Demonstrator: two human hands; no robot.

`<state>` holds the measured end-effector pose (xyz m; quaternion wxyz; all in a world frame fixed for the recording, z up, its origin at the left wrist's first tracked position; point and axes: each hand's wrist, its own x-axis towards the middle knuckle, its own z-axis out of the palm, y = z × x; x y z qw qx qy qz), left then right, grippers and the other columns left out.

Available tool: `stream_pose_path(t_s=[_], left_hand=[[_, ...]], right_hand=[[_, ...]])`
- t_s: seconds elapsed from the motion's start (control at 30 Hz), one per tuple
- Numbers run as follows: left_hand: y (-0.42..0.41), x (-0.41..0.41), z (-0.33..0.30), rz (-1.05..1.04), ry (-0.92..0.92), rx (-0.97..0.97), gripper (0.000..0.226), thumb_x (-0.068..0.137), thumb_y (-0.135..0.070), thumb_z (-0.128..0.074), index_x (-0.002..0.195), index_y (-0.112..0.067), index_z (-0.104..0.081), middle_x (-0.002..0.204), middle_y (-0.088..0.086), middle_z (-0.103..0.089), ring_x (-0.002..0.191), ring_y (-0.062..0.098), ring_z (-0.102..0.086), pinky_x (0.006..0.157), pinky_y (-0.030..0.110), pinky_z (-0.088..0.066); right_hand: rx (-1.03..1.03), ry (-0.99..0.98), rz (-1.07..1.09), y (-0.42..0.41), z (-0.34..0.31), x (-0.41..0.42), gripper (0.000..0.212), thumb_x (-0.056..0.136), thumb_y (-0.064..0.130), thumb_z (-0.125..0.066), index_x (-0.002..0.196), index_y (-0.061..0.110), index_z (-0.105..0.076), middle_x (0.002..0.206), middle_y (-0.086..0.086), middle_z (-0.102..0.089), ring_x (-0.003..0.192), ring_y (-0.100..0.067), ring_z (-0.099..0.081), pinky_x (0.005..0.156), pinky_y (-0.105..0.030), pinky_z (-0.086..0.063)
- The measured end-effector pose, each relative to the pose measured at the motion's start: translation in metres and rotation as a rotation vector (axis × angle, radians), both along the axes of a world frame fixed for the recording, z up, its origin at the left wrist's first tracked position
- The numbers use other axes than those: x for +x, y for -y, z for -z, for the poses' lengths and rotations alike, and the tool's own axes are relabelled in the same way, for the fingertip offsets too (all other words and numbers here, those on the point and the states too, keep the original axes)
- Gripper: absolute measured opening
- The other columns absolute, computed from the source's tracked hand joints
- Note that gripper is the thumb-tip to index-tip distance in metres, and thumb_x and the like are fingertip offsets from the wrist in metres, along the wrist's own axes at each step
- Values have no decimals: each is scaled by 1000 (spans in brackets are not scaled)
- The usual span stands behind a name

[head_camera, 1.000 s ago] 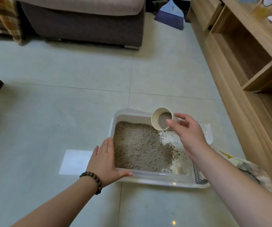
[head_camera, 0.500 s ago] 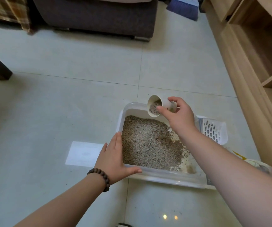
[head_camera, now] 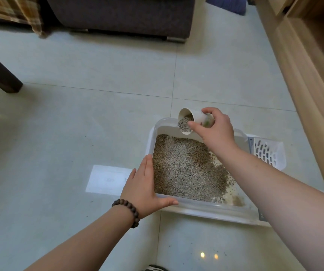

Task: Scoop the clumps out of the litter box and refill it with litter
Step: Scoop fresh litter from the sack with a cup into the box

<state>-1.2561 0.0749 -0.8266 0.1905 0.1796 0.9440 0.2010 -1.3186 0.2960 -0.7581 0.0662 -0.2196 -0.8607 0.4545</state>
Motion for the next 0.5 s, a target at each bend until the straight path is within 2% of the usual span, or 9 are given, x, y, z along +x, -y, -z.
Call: stream_pose_path(t_s=[0.2,0.23,0.33,0.37,0.5], left_hand=[[-1,1,1,-6,-3,10,143,52,-85,-60,149,-11,15,160,-1,8,147,11,2,120,37,-10],[-1,1,1,-7,-4,12,143,52,-84,-60,149,-11,15,160,-1,7,147,11,1,120,37,-10],[-1,1,1,-10,-5,12,143,51,-84,-60,149,-11,15,160,0,7,147,12,0,120,37,-11],[-1,1,1,-8,-4,12,143,51,-85,-60,149,-11,15,160,0,7,147,12,0,120,37,-12],[-1,0,0,-3,-2,7,143,52,-84,-61,149,-11,15,160,1,7,147,12,0,119,38,-14]], right_hand=[[33,-21,-49,-1,-11,16,53,70,38,-80,117,29,-57,121,-2,-47,105,-14,-52,95,-29,-44],[37,-17,-61,-1,-12,20,53,70,37,-80,117,29,-57,121,-2,-47,104,-13,-52,93,-27,-44],[40,-2,-133,1,-12,34,52,69,34,-81,116,30,-58,116,2,-46,100,-10,-51,80,-6,-37],[37,-6,-148,2,-12,40,51,69,33,-81,114,31,-58,115,4,-46,101,-10,-52,79,-5,-36],[50,-20,-180,3,-9,56,51,67,34,-82,112,35,-59,116,6,-47,108,-12,-52,99,-26,-41]])
